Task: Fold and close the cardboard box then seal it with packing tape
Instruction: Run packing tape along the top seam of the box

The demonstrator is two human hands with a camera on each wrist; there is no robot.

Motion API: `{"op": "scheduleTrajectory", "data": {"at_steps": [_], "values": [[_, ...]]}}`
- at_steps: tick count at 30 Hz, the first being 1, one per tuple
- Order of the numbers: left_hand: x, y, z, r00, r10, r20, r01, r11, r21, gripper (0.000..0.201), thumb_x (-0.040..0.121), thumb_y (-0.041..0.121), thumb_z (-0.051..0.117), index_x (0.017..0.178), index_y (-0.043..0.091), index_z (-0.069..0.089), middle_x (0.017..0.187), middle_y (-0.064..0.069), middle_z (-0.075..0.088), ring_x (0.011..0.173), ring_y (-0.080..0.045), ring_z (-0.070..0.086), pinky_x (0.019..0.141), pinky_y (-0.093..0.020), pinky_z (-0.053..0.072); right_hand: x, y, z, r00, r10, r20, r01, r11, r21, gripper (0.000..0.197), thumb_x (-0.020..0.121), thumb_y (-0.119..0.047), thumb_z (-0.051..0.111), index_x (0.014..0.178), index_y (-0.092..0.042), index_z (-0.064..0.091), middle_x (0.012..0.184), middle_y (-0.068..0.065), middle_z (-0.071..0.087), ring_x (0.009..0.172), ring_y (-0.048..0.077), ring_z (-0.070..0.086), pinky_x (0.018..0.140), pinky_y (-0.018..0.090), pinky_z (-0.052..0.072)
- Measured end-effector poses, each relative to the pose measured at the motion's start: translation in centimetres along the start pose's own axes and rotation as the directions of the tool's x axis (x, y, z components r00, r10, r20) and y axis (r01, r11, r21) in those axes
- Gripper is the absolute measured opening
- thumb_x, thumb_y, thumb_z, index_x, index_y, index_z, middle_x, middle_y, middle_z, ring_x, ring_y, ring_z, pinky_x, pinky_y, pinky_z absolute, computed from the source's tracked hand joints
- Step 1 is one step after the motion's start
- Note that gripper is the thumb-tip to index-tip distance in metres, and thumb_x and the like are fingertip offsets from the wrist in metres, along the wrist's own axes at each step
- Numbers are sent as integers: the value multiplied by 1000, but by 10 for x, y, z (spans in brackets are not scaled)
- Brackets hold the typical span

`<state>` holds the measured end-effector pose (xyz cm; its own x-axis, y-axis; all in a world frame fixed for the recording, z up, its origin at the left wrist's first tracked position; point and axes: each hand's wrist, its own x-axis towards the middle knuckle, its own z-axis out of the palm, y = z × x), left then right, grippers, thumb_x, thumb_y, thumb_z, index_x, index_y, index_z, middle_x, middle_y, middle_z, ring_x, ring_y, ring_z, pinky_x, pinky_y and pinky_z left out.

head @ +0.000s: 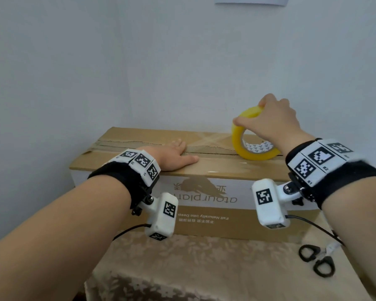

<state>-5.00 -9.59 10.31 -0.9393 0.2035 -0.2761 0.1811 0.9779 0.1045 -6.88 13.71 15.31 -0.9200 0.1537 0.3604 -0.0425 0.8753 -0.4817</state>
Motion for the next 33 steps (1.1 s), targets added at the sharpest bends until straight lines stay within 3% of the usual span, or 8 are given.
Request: {"op": "scheduleTrajectory", "data": {"at_steps": [7,13,18,21,23,26,29,33], "values": [[6,31,3,999,0,35,-3,996,87,85,91,66,13,150,8,-5,158,-10,-12,146,-22,-7,119,-42,1,-5,16,8,999,19,-26,-12,968,251,72,77,-72,50,137,-31,47,138,8,39,130,33,36,103,46,36],[10,57,5,996,90,13,-90,995,29,76,95,61,14,151,11,2,159,-7,-6,146,-19,-3,119,-41,2,-12,4,19,999,1,-46,5,992,126,69,81,-66,52,134,-23,39,133,5,39,124,32,36,96,50,40],[-16,10,0,993,95,-75,-101,991,-83,60,98,53,18,147,21,28,154,0,28,138,-21,31,113,-37,20,-7,5,16,998,58,-23,-54,989,140,65,81,-62,51,131,-21,40,129,8,40,119,33,39,95,48,40],[-18,-16,0,979,17,-203,-18,1000,-3,47,101,39,28,112,10,63,115,-11,64,100,-25,57,87,-32,42,-9,5,16,998,57,-32,-51,987,150,64,81,-61,52,131,-21,40,129,8,39,119,33,39,94,48,40],[-17,-18,0,969,-23,-248,34,999,39,44,100,33,30,92,6,64,96,-12,66,85,-26,57,74,-30,41,-11,3,16,998,51,-35,-45,989,142,64,81,-61,52,130,-21,41,129,7,39,119,33,39,93,48,40],[-15,-1,2,969,0,-247,5,1000,19,43,100,34,29,111,10,64,119,-11,63,103,-26,57,90,-34,44,-13,0,16,999,34,-38,-29,992,126,64,80,-60,53,130,-22,41,129,7,39,120,33,38,94,48,40],[-11,29,5,983,80,-165,-86,996,-25,47,102,39,27,139,16,44,151,-1,34,134,-22,37,110,-34,26,-15,-1,16,999,19,-33,-15,991,129,64,80,-61,54,130,-23,41,129,6,39,121,32,37,95,50,40],[3,53,6,988,121,-97,-127,990,-58,53,101,43,25,148,18,27,158,4,15,143,-18,21,115,-31,13,-16,5,16,1000,-13,-19,16,981,191,65,79,-65,56,130,-26,43,128,4,41,123,29,36,98,49,40]]}}
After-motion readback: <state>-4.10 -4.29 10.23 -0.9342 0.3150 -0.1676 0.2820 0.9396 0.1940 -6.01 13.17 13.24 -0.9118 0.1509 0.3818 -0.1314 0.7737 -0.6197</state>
